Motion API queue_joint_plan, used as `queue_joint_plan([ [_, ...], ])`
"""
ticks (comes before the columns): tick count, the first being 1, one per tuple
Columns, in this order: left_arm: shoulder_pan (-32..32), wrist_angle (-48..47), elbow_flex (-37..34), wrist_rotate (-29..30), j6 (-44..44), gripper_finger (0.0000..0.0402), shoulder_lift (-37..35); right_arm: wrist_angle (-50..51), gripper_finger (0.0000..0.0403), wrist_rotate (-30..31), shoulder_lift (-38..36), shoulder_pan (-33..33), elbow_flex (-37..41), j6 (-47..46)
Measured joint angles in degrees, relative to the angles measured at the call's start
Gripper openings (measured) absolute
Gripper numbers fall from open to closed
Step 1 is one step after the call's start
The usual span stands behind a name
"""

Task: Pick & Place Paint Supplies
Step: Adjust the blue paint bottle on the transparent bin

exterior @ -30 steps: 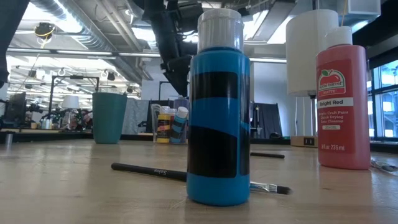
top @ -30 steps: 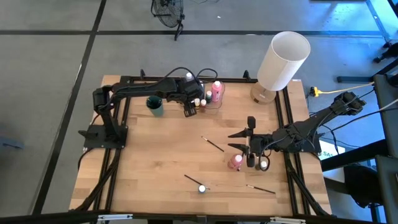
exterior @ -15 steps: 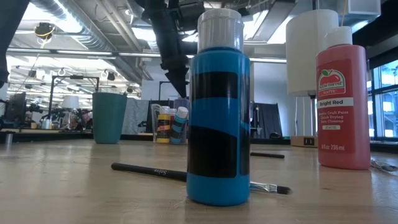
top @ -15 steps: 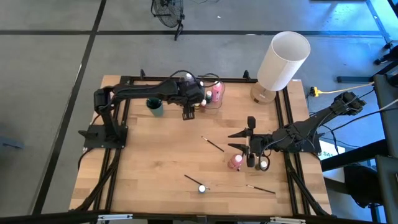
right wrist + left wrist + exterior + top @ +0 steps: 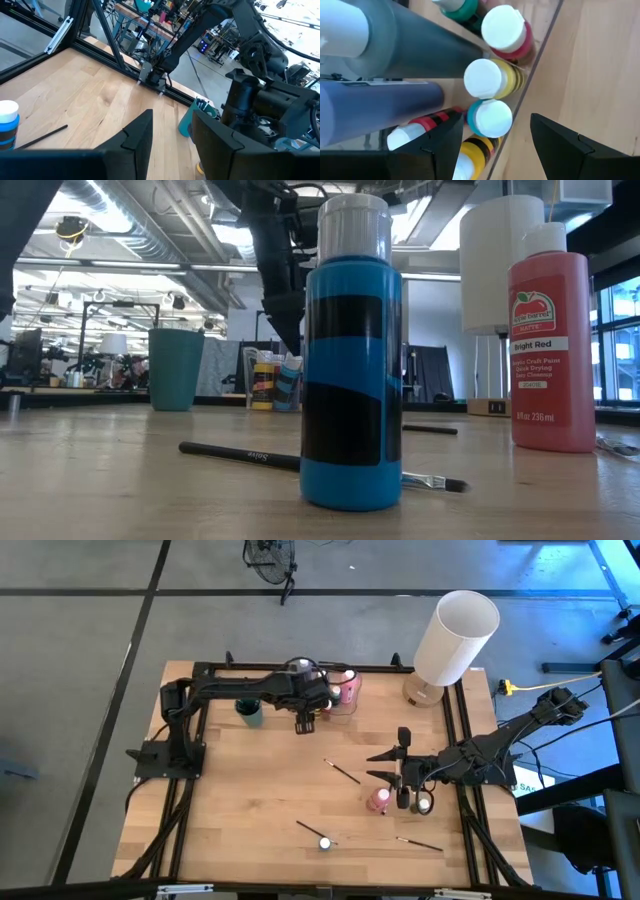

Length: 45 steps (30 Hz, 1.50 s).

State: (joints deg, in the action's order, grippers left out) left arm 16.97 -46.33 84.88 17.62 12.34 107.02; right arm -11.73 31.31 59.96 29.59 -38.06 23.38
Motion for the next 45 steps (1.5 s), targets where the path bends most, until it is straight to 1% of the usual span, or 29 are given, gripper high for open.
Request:
queue_joint_plan([
  [3, 0.06, -0.17, 0.0, -0.07, -0.02, 0.0226, 0.0, 0.0, 0.014, 0.0, 0.0, 0.01, 0.0, 0.0],
  [6, 0.06, -0.15, 0.0, -1.53, 0.02, 0.0226, 0.0, 0.04, 0.014, 0.0, 0.0, 0.01, 0.0, 0.0],
  [12, 0.08, 0.04, 0.0, 1.09, 0.0, 0.0226, 0.0, 0.22, 0.014, 0.02, 0.0, 0.01, 0.0, 0.0],
  [23, 1.62, 1.29, 0.0, 1.13, -1.25, 0.0226, 0.0, 0.2, 0.014, 0.02, 0.0, 0.01, 0.0, 0.02],
  [25, 1.61, 1.76, 0.0, 0.29, -1.37, 0.0226, 0.0, 0.22, 0.014, 0.02, 0.0, 0.01, 0.0, 0.01],
  [29, 1.51, 1.98, 0.0, -0.78, -3.33, 0.0226, 0.0, 0.26, 0.014, 0.02, 0.0, -0.01, 0.0, 0.02],
  [38, 1.51, 1.97, 0.0, -0.74, -8.45, 0.0226, 0.0, 0.28, 0.014, 0.02, 0.0, 0.0, 0.0, 0.02],
  [45, 1.51, 2.48, 0.0, -0.62, -10.32, 0.0226, 0.0, 0.23, 0.014, 0.02, 0.0, 0.01, 0.0, 0.02],
])
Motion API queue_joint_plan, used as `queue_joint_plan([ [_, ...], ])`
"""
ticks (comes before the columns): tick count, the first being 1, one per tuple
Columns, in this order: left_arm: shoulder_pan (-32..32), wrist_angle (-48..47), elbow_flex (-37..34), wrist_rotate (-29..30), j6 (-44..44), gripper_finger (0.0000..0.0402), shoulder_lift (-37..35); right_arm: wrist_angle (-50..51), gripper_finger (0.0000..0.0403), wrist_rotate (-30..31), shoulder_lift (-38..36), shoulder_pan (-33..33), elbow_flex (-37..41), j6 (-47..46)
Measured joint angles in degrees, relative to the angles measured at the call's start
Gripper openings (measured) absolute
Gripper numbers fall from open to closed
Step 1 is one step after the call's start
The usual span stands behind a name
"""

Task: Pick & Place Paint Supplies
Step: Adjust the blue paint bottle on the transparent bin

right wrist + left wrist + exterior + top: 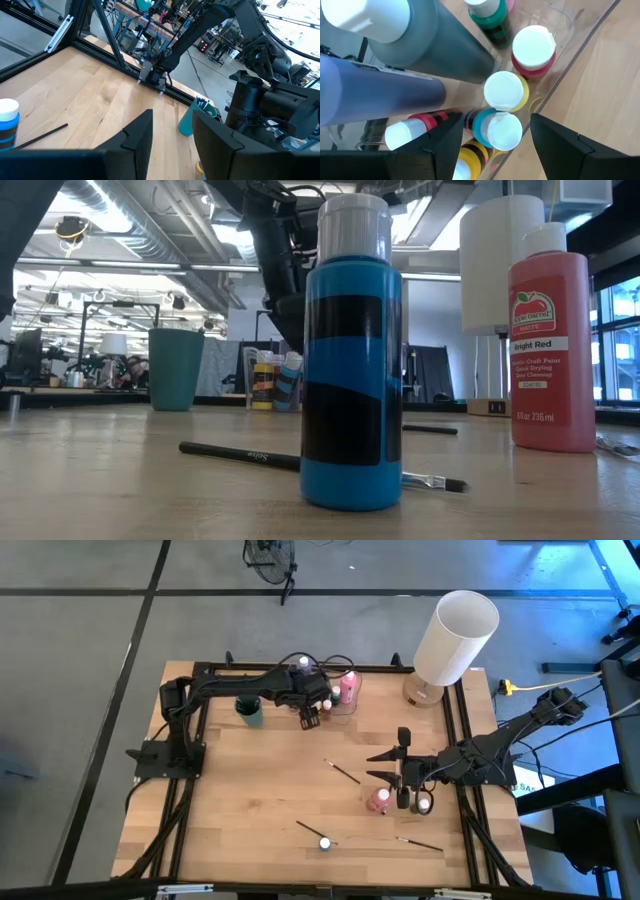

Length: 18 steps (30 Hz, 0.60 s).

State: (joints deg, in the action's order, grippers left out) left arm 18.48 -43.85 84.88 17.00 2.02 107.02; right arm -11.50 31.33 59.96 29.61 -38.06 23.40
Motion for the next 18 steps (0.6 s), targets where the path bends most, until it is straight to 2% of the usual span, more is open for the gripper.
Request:
queue_joint_plan([
  [13, 0.0, -0.03, 0.0, 0.12, -2.36, 0.0226, 0.0, -0.25, 0.014, 0.0, 0.0, 0.0, 0.0, 0.0],
  [18, 0.0, -0.08, 0.0, 2.22, -2.35, 0.0226, 0.0, -0.27, 0.014, 0.0, 0.0, -0.01, 0.0, 0.0],
])
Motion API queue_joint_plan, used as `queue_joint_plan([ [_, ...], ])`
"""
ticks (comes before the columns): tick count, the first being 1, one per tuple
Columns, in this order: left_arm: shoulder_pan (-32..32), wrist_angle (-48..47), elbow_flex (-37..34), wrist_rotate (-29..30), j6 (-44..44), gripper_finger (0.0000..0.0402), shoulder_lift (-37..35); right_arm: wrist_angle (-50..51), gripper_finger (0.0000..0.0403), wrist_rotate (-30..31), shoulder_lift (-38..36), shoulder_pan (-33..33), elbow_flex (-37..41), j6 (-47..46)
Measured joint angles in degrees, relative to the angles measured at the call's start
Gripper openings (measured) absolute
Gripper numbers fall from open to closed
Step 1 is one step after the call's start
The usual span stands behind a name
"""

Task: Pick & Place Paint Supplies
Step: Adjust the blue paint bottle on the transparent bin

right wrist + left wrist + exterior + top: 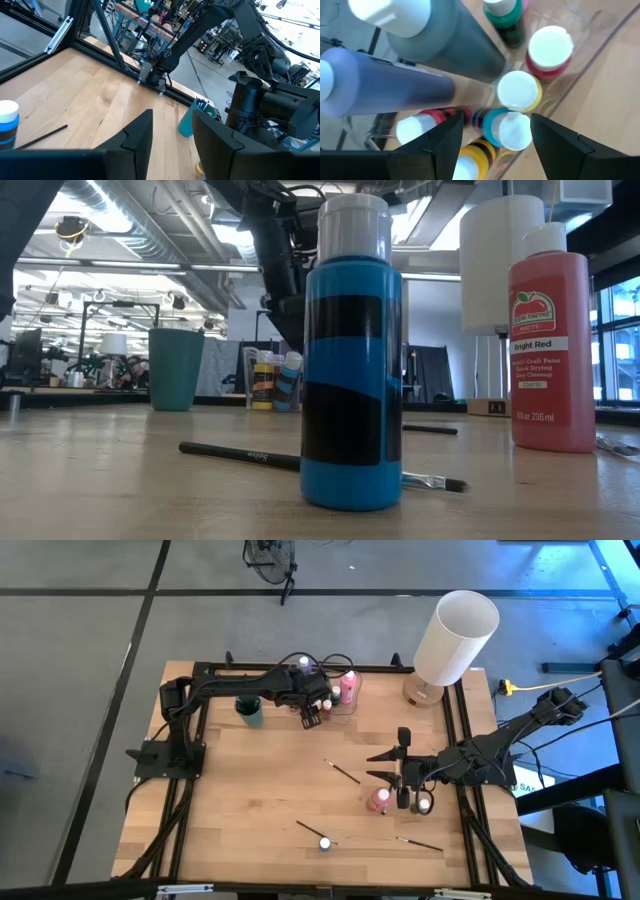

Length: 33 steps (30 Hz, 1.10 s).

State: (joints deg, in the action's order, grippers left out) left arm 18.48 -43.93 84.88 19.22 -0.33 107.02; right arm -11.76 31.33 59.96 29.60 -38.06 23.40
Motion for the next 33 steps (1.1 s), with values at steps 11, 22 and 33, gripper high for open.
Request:
queue_joint_plan([
  [11, 0.02, -0.89, 0.0, 2.37, 0.21, 0.0226, 0.0, -0.02, 0.014, 0.0, 0.0, 0.01, 0.0, 0.0],
  [22, 0.63, -2.23, 0.0, 4.31, 0.56, 0.0226, 0.0, -0.03, 0.014, 0.0, 0.0, 0.0, 0.0, 0.0],
  [33, 2.6, -2.85, 0.0, 5.3, 1.08, 0.0226, 0.0, -0.03, 0.014, 0.0, 0.0, 0.0, 0.0, 0.0],
])
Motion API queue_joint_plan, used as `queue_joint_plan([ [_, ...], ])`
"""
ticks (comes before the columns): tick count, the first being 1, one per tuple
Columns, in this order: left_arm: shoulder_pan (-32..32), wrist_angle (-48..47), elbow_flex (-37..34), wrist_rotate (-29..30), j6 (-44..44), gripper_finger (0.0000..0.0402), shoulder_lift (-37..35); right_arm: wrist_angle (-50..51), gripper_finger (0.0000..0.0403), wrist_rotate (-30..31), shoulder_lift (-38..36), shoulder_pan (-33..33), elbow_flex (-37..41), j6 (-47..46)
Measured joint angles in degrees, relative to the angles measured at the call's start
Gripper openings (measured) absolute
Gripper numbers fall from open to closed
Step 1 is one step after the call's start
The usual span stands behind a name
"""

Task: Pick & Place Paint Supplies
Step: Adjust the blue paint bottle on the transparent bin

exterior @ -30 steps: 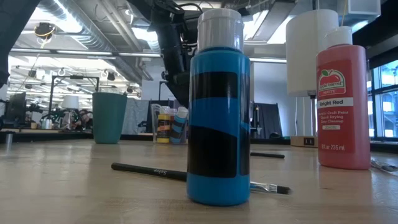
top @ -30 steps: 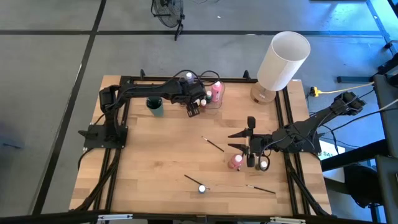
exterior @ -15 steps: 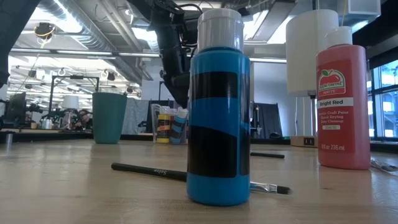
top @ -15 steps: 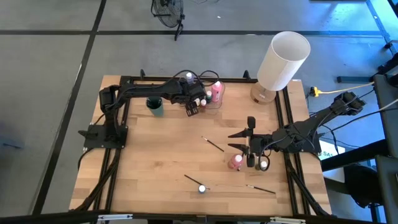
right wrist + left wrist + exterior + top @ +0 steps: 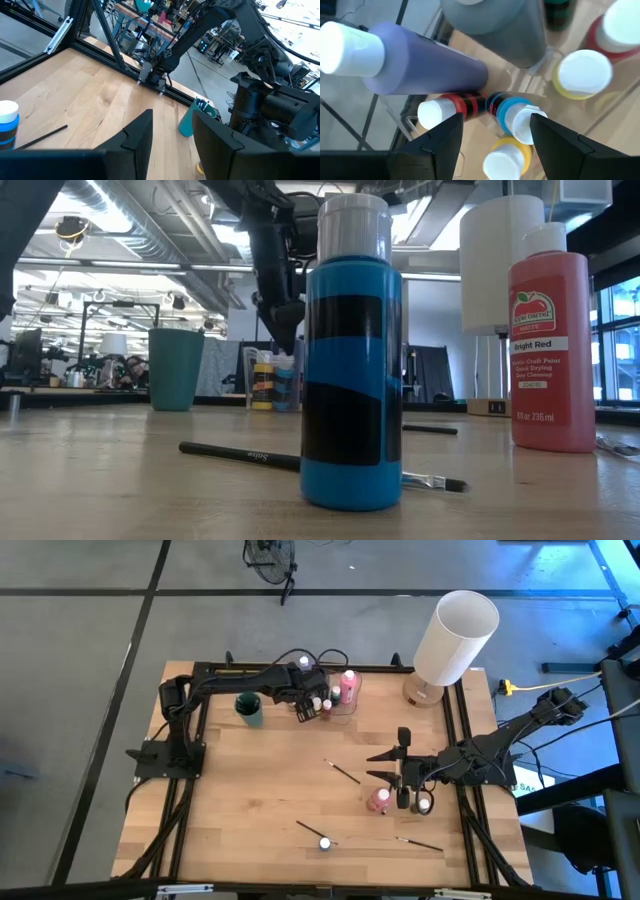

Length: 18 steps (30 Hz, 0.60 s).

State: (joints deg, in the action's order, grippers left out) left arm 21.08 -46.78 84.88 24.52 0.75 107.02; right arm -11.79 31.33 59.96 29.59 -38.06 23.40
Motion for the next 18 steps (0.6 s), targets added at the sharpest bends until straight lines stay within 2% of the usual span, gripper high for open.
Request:
queue_joint_plan([
  [10, 1.15, 0.15, 0.01, 4.88, 2.49, 0.0226, 0.0, 0.04, 0.014, 0.0, 0.0, 0.0, 0.0, 0.0],
  [18, 2.85, 2.56, 0.01, 5.14, 3.69, 0.0226, 0.0, 0.07, 0.014, 0.0, 0.0, -0.01, 0.0, 0.01],
])
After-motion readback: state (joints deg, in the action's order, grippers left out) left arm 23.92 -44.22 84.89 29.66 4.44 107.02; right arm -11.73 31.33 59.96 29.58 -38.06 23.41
